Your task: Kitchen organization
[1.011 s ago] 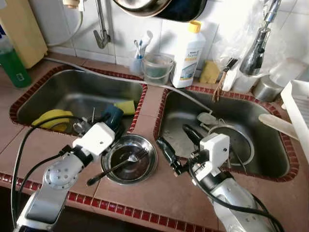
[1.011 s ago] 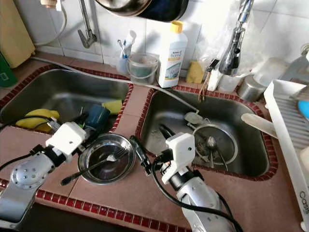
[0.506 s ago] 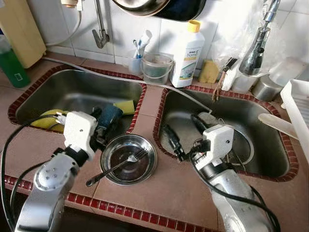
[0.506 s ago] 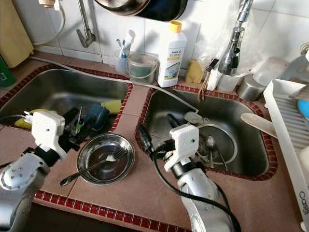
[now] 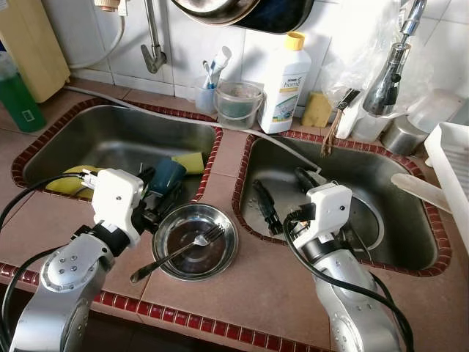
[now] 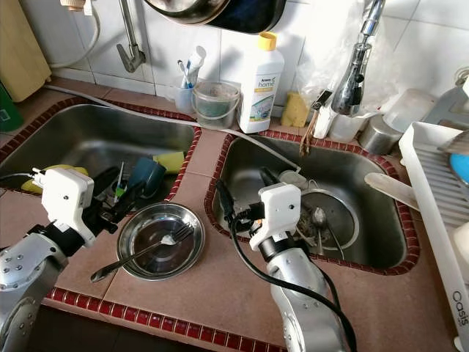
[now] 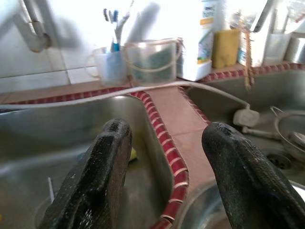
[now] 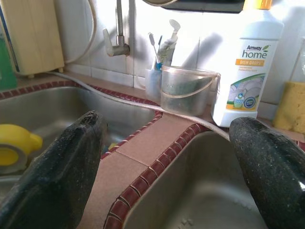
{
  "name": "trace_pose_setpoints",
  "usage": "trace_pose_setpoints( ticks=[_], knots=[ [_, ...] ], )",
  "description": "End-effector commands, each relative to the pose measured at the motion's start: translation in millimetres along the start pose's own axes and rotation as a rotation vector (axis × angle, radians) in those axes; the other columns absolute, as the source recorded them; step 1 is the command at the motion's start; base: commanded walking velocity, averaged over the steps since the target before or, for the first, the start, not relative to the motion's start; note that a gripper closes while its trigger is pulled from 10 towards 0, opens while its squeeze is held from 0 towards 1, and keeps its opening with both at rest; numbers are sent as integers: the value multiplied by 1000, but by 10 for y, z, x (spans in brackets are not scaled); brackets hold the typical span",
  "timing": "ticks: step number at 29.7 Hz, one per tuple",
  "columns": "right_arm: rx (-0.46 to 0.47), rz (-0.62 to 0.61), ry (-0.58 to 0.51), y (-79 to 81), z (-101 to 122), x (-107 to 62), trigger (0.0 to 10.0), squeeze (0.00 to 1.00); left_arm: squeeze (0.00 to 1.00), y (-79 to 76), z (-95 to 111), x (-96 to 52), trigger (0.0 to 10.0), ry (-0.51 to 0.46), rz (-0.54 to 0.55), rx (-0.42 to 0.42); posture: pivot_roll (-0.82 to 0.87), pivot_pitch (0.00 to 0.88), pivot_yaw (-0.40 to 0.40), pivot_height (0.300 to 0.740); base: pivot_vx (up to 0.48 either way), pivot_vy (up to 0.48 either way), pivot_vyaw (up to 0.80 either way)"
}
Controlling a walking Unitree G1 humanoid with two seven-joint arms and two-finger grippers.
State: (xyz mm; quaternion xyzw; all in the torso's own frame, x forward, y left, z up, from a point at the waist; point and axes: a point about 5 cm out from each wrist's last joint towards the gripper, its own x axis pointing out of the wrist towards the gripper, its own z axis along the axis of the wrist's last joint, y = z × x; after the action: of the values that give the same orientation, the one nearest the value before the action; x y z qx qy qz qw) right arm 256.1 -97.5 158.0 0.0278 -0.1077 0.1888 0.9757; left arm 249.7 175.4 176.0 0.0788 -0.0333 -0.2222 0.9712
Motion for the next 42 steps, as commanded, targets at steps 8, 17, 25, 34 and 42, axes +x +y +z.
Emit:
trace_pose_setpoints(
  ticks=[8,17,25,34,42],
  knots=[
    [-14,4,-12,-58,18,2,10000,0,0,34,36,2,10000,-11,5,-13,-107,64,-93,732,0,0,0],
    [-41,-91,-68,-180,87,47,10000,0,0,-28,90,91,10000,-75,54,-68,-121,43,-90,732,0,0,0],
    [-193,-265,-103,-409,64,47,10000,0,0,-50,-100,188,10000,-117,253,-188,-132,0,-83,732,0,0,0],
    [-199,-319,-50,-449,-184,225,10000,0,0,89,-508,299,10000,-63,433,-316,-124,0,-90,732,0,0,0],
    [-206,-307,-61,-386,-303,273,10000,0,0,68,-522,371,10000,-85,478,-294,-135,0,-75,732,0,0,0]
  ],
)
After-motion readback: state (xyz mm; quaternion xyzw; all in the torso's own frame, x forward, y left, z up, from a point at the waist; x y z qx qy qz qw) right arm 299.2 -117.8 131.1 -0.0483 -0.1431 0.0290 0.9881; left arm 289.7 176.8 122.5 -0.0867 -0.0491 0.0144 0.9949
